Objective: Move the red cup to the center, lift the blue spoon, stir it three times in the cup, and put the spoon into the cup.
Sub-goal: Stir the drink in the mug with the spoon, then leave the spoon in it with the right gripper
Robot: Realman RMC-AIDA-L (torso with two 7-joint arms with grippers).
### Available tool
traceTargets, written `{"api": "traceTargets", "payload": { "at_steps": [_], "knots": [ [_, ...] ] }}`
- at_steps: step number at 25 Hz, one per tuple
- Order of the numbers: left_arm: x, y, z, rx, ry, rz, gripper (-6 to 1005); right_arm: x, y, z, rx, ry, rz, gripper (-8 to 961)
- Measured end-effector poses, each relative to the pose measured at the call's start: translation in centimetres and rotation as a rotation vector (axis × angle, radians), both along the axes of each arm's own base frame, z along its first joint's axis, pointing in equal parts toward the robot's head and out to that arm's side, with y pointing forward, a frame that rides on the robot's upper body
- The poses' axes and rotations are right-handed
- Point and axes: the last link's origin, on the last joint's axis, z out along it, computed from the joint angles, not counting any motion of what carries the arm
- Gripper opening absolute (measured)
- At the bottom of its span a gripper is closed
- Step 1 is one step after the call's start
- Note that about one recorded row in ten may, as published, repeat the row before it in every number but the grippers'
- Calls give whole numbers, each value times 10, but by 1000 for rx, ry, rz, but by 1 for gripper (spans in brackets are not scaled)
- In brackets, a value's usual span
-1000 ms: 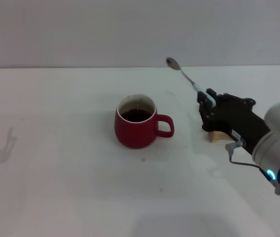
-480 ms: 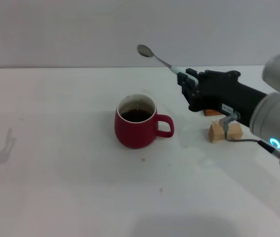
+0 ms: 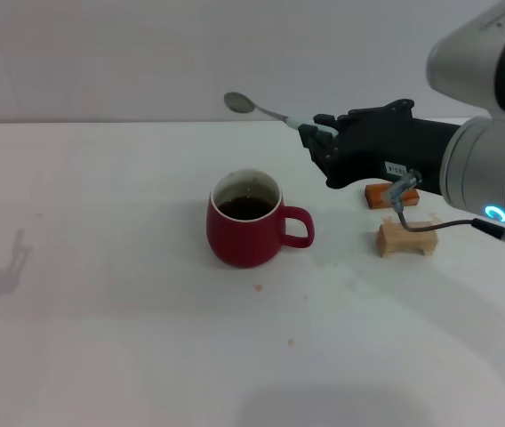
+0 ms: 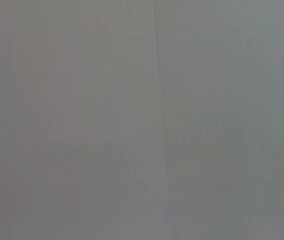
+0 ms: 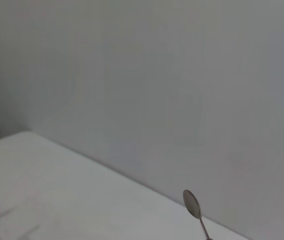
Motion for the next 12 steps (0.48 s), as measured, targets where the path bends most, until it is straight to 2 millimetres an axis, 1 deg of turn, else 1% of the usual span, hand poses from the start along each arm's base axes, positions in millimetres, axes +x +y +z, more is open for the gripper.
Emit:
{"api": "traceTargets", "payload": {
  "at_steps": [4,12],
  "knots": [
    [0,0,0,0,0,-2,855,-11,-1,6,-21,-54,1,129],
    [1,1,0,1,0,-4,855,-22,1,15,-65,-153,-10,129]
  ]
}}
